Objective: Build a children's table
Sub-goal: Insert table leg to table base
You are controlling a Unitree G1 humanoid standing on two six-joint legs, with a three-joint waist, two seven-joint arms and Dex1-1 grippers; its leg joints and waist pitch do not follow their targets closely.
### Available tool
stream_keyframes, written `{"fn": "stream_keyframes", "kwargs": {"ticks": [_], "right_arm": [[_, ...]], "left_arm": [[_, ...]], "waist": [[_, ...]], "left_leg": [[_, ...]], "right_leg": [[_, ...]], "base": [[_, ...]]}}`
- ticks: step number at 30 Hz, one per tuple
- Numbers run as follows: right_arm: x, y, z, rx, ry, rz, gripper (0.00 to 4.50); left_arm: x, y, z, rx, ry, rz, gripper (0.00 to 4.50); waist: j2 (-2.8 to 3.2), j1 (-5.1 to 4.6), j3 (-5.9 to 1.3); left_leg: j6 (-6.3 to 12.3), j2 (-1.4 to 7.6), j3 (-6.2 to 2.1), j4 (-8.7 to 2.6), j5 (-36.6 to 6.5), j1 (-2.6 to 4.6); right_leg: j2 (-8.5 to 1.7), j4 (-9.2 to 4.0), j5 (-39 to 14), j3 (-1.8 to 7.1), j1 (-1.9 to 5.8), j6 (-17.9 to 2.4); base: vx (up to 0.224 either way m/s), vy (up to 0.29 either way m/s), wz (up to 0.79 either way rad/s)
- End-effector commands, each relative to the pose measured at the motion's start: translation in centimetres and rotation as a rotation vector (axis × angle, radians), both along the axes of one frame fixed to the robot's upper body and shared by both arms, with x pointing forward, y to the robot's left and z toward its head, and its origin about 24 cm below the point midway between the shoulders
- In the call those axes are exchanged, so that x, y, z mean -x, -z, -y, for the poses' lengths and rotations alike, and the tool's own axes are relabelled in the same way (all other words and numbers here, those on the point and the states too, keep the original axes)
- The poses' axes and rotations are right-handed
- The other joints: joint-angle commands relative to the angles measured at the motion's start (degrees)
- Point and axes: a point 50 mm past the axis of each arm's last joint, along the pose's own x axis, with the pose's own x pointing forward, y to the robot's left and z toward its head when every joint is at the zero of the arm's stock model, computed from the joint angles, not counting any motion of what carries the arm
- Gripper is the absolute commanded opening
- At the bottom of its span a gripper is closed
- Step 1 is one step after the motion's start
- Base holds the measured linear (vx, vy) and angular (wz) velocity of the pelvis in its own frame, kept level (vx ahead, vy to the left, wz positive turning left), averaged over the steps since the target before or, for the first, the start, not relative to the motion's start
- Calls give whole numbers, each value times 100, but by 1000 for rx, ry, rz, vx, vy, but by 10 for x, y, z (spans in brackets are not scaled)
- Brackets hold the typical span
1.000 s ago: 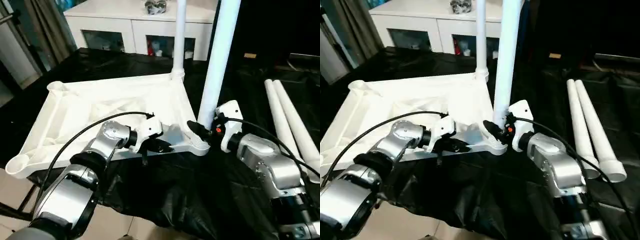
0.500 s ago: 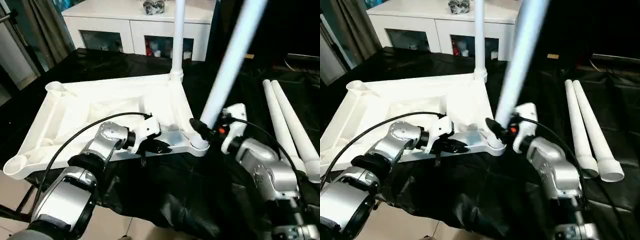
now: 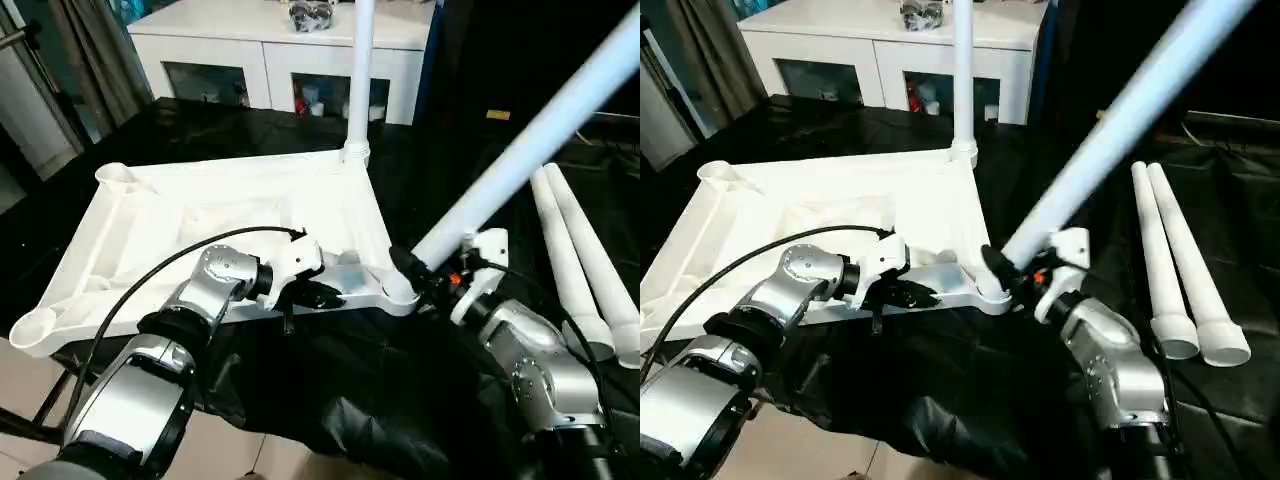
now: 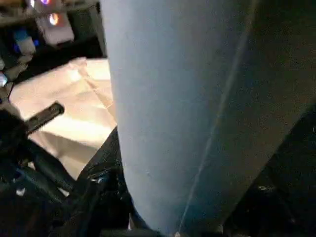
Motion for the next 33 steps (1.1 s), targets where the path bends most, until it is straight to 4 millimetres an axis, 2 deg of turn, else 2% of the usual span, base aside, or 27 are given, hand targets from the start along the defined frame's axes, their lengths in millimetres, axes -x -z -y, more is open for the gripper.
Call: {"fn": "stream_keyframes", "kwargs": {"ticks": [1,4,6,8,9,10,11,12,13,15,16,17,19,25,33], "right_arm": [[9,30,-4,106,-32,-150,189],[7,30,-8,151,-83,-159,189],[6,31,-13,187,-138,-176,189],[7,32,-15,199,-178,-195,189],[7,32,-15,199,-178,-195,189],[8,34,-17,215,-225,-212,189],[9,36,-18,222,-246,-219,189],[9,37,-18,223,-261,-221,189],[9,38,-20,216,-290,-220,189],[9,39,-21,208,-304,-224,189],[9,39,-22,194,-324,-229,189],[10,38,-23,184,-350,-228,189],[13,37,-25,160,-414,-225,189],[26,36,-27,157,-587,-215,189],[36,37,-33,154,-660,-188,189]], "left_arm": [[-6,-6,-6,-31,-30,39,0],[-5,-5,-7,-41,-20,38,0],[-5,-5,-8,-53,-8,39,0],[-5,-5,-9,-59,-2,41,0],[-5,-5,-9,-59,-2,41,0],[-4,-5,-9,-62,10,40,0],[-4,-6,-8,-60,24,40,0],[-3,-6,-8,-56,37,39,0],[-2,-8,-7,-44,72,35,0],[-1,-9,-7,-39,85,32,0],[0,-10,-6,-32,102,30,0],[0,-12,-6,-25,121,28,0],[2,-14,-6,-19,165,21,0],[7,-18,-10,-60,287,0,0],[8,-17,-13,-67,294,-7,0]], "waist": [[-68,7,-316],[-81,-18,-299],[-85,-39,-276],[-105,-54,-278],[-99,-52,-284],[-150,-54,-285],[-113,-39,-297],[-155,-43,-299],[-161,-43,-319],[-146,-42,-331],[-180,-46,-336],[-167,-41,-340],[-192,-22,-352],[-189,49,-352],[-185,133,-328]], "left_leg": [[176,28,-10,-417,-1305,4],[170,19,-20,-429,-1465,8],[159,13,-17,-433,-1615,44],[172,11,-26,-434,-1634,47],[171,13,-29,-434,-1617,48],[188,24,-23,-439,-1595,46],[200,27,-32,-444,-1556,49],[214,29,-23,-444,-1523,36],[222,49,-27,-457,-1461,30],[219,53,-26,-459,-1407,30],[234,54,-18,-458,-1339,24],[237,56,-21,-458,-1304,23],[306,69,2,-453,-1237,38],[317,106,9,-470,-1250,49],[198,115,6,-504,-1478,78]], "right_leg": [[-363,-544,-2030,186,322,-959],[-360,-573,-2354,181,324,-879],[-364,-621,-2690,181,293,-795],[-368,-639,-2883,184,295,-722],[-365,-635,-2868,185,297,-715],[-363,-639,-2798,191,294,-724],[-367,-620,-2705,191,301,-756],[-366,-626,-2627,195,304,-769],[-375,-590,-2322,196,323,-879],[-373,-562,-2079,194,335,-962],[-368,-550,-1853,194,347,-1034],[-373,-532,-1750,196,353,-1076],[-380,-524,-1506,194,364,-1195],[-386,-499,-1322,193,362,-1292],[-410,-539,-1741,207,334,-1201]], "base": [[0,0,0],[0,0,0],[0,0,0],[0,0,0],[0,0,0],[0,0,0],[0,0,0],[0,0,0],[0,0,0],[0,0,0],[0,0,0],[0,0,0],[0,0,0],[0,0,0],[0,0,0]]}}
